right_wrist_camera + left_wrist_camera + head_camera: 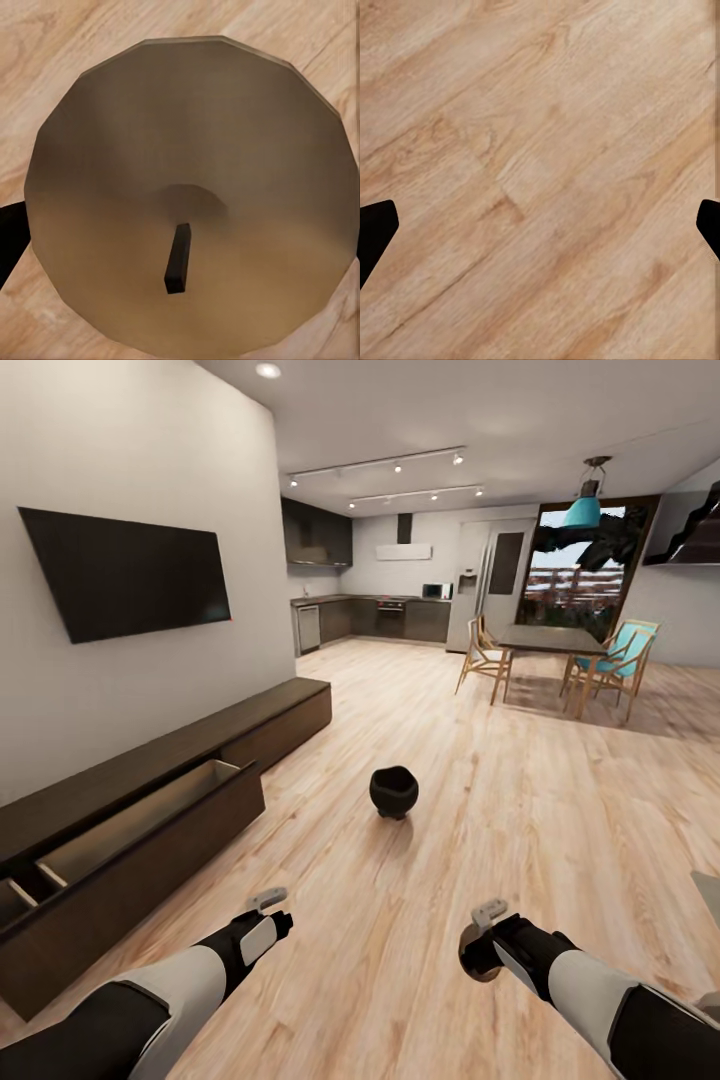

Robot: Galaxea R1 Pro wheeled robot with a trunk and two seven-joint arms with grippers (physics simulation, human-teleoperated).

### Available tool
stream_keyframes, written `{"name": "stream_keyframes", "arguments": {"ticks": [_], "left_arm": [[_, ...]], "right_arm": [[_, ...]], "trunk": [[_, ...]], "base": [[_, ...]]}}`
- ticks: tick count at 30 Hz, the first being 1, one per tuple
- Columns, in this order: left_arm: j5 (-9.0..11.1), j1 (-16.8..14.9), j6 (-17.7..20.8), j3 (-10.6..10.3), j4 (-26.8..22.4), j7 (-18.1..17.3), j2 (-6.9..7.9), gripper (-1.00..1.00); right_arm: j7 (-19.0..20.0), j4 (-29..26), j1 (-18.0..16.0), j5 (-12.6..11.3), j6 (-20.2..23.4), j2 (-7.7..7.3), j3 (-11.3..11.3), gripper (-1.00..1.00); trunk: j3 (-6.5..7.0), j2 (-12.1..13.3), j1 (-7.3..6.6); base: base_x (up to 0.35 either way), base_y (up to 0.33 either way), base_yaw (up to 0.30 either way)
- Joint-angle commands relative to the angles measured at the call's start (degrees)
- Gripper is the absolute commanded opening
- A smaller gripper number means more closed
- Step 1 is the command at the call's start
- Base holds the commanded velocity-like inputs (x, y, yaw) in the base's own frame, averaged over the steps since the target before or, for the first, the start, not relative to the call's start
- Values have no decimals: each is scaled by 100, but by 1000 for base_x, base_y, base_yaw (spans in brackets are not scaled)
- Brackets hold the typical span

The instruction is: Place each of the two pumpkins and all three candles from the living room inside a cabinet in the living room (use any cabinet), then make sure every cabinet is closed, and position the cauldron so it is next to a table in the living room.

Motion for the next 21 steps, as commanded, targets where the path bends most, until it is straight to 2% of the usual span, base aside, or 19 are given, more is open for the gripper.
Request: {"name": "stream_keyframes", "arguments": {"ticks": [1,9,21], "left_arm": [[29,-2,30,-48,-12,36,-1,100],[29,-4,12,-48,-11,34,-11,100],[29,-4,3,-48,-10,35,-12,100]], "right_arm": [[9,-16,-3,-7,29,-4,29,-100],[19,-15,5,-12,29,-8,27,-100],[16,-16,6,-6,29,-6,30,-100]], "trunk": [[-5,-3,1],[-3,-3,1],[34,-3,1]], "base": [[129,-121,9],[21,-19,19],[0,0,242]]}}
